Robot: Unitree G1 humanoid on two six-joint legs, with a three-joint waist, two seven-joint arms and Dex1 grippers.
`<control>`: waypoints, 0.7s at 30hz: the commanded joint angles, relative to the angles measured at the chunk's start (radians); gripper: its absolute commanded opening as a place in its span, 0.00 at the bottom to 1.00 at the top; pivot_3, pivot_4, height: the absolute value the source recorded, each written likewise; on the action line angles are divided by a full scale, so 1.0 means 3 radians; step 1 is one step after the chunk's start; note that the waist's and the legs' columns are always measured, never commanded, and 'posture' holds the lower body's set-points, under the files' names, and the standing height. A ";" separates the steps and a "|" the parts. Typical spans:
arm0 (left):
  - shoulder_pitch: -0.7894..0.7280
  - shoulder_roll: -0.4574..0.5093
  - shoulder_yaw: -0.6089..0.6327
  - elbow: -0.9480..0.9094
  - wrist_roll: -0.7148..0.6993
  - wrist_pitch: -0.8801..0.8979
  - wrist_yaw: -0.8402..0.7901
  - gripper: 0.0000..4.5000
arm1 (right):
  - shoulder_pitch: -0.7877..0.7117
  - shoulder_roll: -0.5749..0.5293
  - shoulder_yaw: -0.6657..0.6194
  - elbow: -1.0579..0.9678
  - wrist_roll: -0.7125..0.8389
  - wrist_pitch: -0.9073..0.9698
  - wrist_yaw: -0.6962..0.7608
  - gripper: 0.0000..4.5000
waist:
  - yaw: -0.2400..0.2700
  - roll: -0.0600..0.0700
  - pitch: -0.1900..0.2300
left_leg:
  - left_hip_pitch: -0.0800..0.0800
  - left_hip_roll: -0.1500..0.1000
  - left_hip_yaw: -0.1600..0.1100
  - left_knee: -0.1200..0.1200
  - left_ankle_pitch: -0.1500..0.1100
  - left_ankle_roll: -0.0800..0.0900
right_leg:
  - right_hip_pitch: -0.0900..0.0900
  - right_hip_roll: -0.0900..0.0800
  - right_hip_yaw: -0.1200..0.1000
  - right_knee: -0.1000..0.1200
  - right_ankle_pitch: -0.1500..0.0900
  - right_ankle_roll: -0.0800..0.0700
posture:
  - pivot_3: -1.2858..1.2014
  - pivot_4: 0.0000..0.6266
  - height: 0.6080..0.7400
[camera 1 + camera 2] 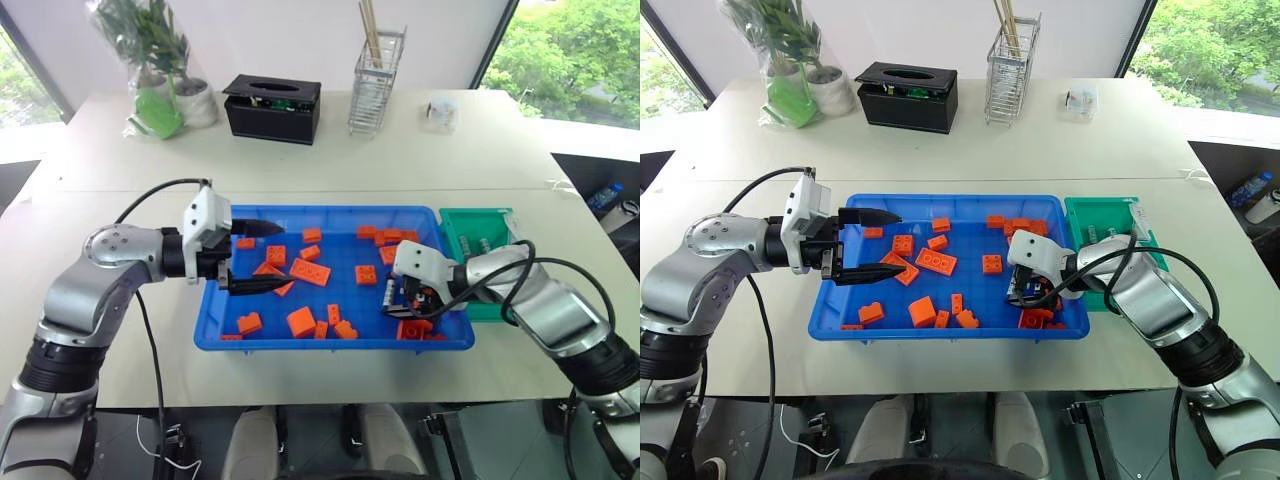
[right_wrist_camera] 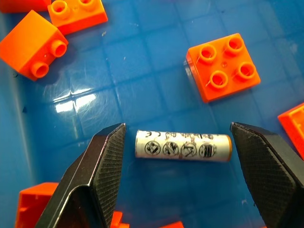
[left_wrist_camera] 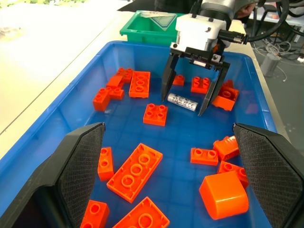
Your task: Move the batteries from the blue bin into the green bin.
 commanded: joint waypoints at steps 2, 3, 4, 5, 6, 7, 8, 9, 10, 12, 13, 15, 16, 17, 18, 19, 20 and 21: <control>-0.0047 0.0005 0.0089 -0.0048 -0.0018 -0.0055 0.0000 1.00 | -0.0021 0.0024 -0.0018 0.0078 -0.0068 -0.0005 0.0000 0.60 | -0.0002 0.0000 0.0000 | 0.0000 0.0000 0.0000 0.0000 0.0000 0.0000 | 0.0000 0.0000 0.0000 0.0000 0.0000 0.0000 | 0.52 0.24 0.97; -0.0046 0.0005 0.0091 -0.0048 -0.0019 -0.0057 -0.0001 1.00 | -0.0020 0.0032 -0.0034 0.0061 -0.0061 -0.0004 -0.0004 0.51 | -0.0003 0.0000 0.0000 | 0.0000 0.0000 0.0000 0.0000 0.0000 0.0000 | 0.0000 0.0000 0.0000 0.0000 0.0000 0.0000 | 0.52 0.24 0.97; -0.0044 0.0009 0.0090 -0.0047 -0.0016 -0.0061 -0.0006 1.00 | -0.0031 0.0035 -0.0097 0.0014 -0.0023 0.0048 -0.0019 0.50 | -0.0004 0.0000 0.0000 | 0.0000 0.0000 0.0000 0.0000 0.0000 0.0000 | 0.0000 0.0000 0.0000 0.0000 0.0000 0.0000 | 0.52 0.24 0.97; -0.0041 0.0012 0.0090 -0.0046 -0.0014 -0.0064 -0.0009 1.00 | -0.0039 0.0036 -0.0143 -0.0018 0.0003 0.0087 -0.0030 0.50 | -0.0006 0.0000 0.0000 | 0.0000 0.0000 0.0000 0.0000 0.0000 0.0000 | 0.0000 0.0000 0.0000 0.0000 0.0000 0.0000 | 0.52 0.24 0.97; -0.0044 0.0016 0.0092 -0.0038 -0.0014 -0.0066 -0.0015 1.00 | -0.0053 0.0023 -0.0218 -0.0070 0.0050 0.0142 -0.0030 0.50 | -0.0005 0.0000 0.0000 | 0.0000 0.0000 0.0000 0.0000 0.0000 0.0000 | -0.0001 0.0000 0.0000 0.0000 0.0000 0.0000 | 0.52 0.24 0.97; -0.0046 0.0019 0.0094 -0.0031 -0.0014 -0.0067 -0.0019 1.00 | -0.0064 0.0013 -0.0265 -0.0107 0.0082 0.0182 -0.0031 0.50 | -0.0004 0.0000 0.0000 | 0.0000 0.0000 0.0000 0.0000 0.0000 0.0000 | -0.0001 0.0000 0.0000 0.0001 0.0000 0.0000 | 0.52 0.24 0.97; -0.0050 0.0020 0.0094 -0.0024 -0.0011 -0.0071 -0.0023 1.00 | -0.0071 -0.0008 -0.0310 -0.0142 0.0106 0.0219 -0.0027 0.50 | -0.0004 0.0000 0.0000 | -0.0001 0.0000 0.0000 0.0000 0.0000 0.0000 | -0.0001 0.0000 0.0000 0.0001 0.0000 0.0000 | 0.52 0.24 0.97; -0.0050 0.0023 0.0097 -0.0018 -0.0010 -0.0075 -0.0028 1.00 | -0.0075 -0.0020 -0.0337 -0.0171 0.0121 0.0251 -0.0027 0.50 | -0.0005 0.0000 0.0000 | -0.0001 0.0000 0.0000 0.0000 0.0000 0.0000 | -0.0001 0.0000 0.0000 0.0001 0.0000 0.0000 | 0.52 0.24 0.97; -0.0054 0.0024 0.0093 -0.0010 -0.0004 -0.0080 -0.0032 1.00 | -0.0095 -0.0009 -0.0449 -0.0224 0.0216 0.0371 -0.0032 0.50 | -0.0006 0.0000 0.0000 | -0.0001 0.0000 0.0000 0.0000 0.0000 0.0000 | -0.0001 0.0000 0.0000 0.0001 0.0000 0.0000 | 0.52 0.24 0.97; -0.0056 0.0028 0.0089 0.0001 0.0001 -0.0085 -0.0041 1.00 | -0.0149 -0.0009 -0.0753 -0.0322 0.0457 0.0636 -0.0017 0.50 | -0.0009 0.0000 0.0000 | -0.0001 0.0000 0.0000 0.0000 0.0000 0.0000 | -0.0002 0.0000 0.0000 0.0001 0.0000 0.0000 | 0.52 0.24 0.97; -0.0056 0.0032 0.0087 0.0009 0.0004 -0.0087 -0.0047 1.00 | -0.0188 -0.0051 -0.0906 -0.0317 0.0528 0.0705 -0.0012 0.50 | -0.0010 0.0000 0.0000 | -0.0001 0.0001 0.0000 0.0000 0.0000 0.0000 | -0.0003 0.0000 0.0000 0.0001 0.0000 0.0001 | 0.52 0.24 0.97; -0.0050 0.0046 0.0084 0.0025 0.0005 -0.0079 -0.0067 1.00 | -0.0288 -0.0147 -0.1160 -0.0172 0.0595 0.0801 -0.0047 0.50 | -0.0011 0.0000 0.0000 | -0.0001 0.0001 0.0000 -0.0001 0.0000 0.0000 | -0.0004 0.0000 0.0000 0.0002 0.0001 0.0001 | 0.52 0.24 0.97; -0.0046 0.0055 0.0080 0.0031 -0.0001 -0.0058 -0.0079 1.00 | -0.0337 -0.0192 -0.1276 -0.0058 0.0612 0.0832 -0.0075 0.50 | -0.0012 0.0000 0.0000 | -0.0001 0.0001 0.0000 -0.0001 0.0000 0.0000 | -0.0004 0.0000 0.0000 0.0001 0.0000 0.0001 | 0.52 0.24 0.97; -0.0041 0.0063 0.0080 0.0036 -0.0006 -0.0045 -0.0091 1.00 | -0.0367 -0.0218 -0.1340 0.0012 0.0630 0.0857 -0.0101 0.50 | -0.0012 0.0000 0.0000 | -0.0001 0.0001 0.0000 -0.0001 0.0000 0.0000 | -0.0004 0.0000 0.0000 0.0001 0.0000 0.0000 | 0.52 0.24 0.97; -0.0031 0.0069 0.0084 0.0037 -0.0025 -0.0026 -0.0109 1.00 | -0.0368 -0.0286 -0.1404 0.0117 0.0617 0.0823 -0.0107 0.50 | -0.0010 0.0000 0.0000 | -0.0001 0.0001 0.0000 -0.0001 0.0000 0.0000 | -0.0003 0.0000 0.0000 0.0001 0.0000 0.0000 | 0.52 0.24 0.97; -0.0015 0.0084 0.0093 0.0033 -0.0052 0.0002 -0.0133 1.00 | -0.0326 -0.0381 -0.1451 0.0227 0.0575 0.0742 -0.0099 0.50 | -0.0005 0.0000 0.0000 | -0.0001 0.0001 0.0000 -0.0001 0.0000 0.0000 | -0.0003 0.0000 0.0000 0.0001 0.0000 0.0000 | 0.52 0.24 0.97; -0.0001 0.0101 0.0106 0.0040 -0.0065 0.0015 -0.0151 1.00 | -0.0255 -0.0478 -0.1499 0.0318 0.0541 0.0669 -0.0081 0.50 | -0.0001 0.0000 0.0000 | -0.0001 0.0001 -0.0001 -0.0002 0.0000 0.0000 | -0.0003 0.0000 0.0000 0.0000 0.0000 -0.0001 | 0.52 0.24 0.97; 0.0005 0.0117 0.0120 0.0063 -0.0065 0.0015 -0.0165 1.00 | -0.0147 -0.0570 -0.1545 0.0380 0.0525 0.0568 -0.0036 0.50 | 0.0003 0.0000 0.0000 | -0.0001 0.0000 0.0000 -0.0004 0.0000 0.0000 | -0.0003 0.0000 0.0000 -0.0001 0.0000 -0.0001 | 0.52 0.24 0.97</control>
